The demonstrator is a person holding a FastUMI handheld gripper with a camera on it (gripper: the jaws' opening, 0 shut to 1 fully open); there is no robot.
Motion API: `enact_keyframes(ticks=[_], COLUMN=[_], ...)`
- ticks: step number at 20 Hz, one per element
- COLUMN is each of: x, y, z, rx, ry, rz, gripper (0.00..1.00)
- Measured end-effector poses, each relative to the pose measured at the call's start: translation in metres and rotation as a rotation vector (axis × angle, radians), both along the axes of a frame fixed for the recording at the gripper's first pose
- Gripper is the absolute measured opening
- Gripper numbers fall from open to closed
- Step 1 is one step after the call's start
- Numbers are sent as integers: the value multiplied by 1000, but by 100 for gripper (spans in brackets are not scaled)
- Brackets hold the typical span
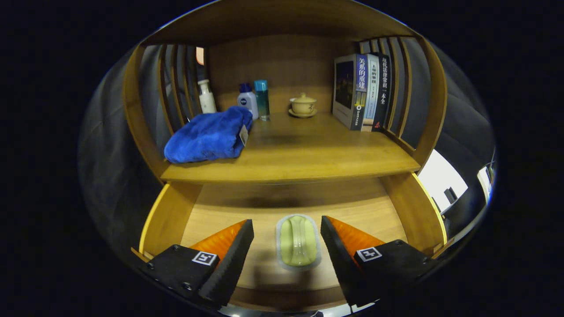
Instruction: Pull open the drawer, take out the items inside it, and place them on the countertop above the cabinet.
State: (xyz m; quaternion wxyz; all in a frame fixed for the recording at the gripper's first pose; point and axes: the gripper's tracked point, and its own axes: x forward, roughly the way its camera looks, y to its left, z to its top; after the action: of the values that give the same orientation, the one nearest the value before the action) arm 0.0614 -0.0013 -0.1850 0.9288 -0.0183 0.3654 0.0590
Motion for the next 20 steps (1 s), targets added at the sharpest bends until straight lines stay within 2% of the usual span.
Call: enact_keyframes(ticks=[5, 10, 15, 16, 18, 20], x=[6, 14, 14, 14, 14, 13], y=[-1, -2, -2, -1, 0, 1], z=[-35, -60, -79, -80, -81, -79], rx=[-9, -33, -55, -57, -52, -53], ry=[179, 312, 382, 389, 389, 382], rz=[11, 4, 5, 3, 5, 16], gripper=[99, 85, 65, 50, 33, 31])
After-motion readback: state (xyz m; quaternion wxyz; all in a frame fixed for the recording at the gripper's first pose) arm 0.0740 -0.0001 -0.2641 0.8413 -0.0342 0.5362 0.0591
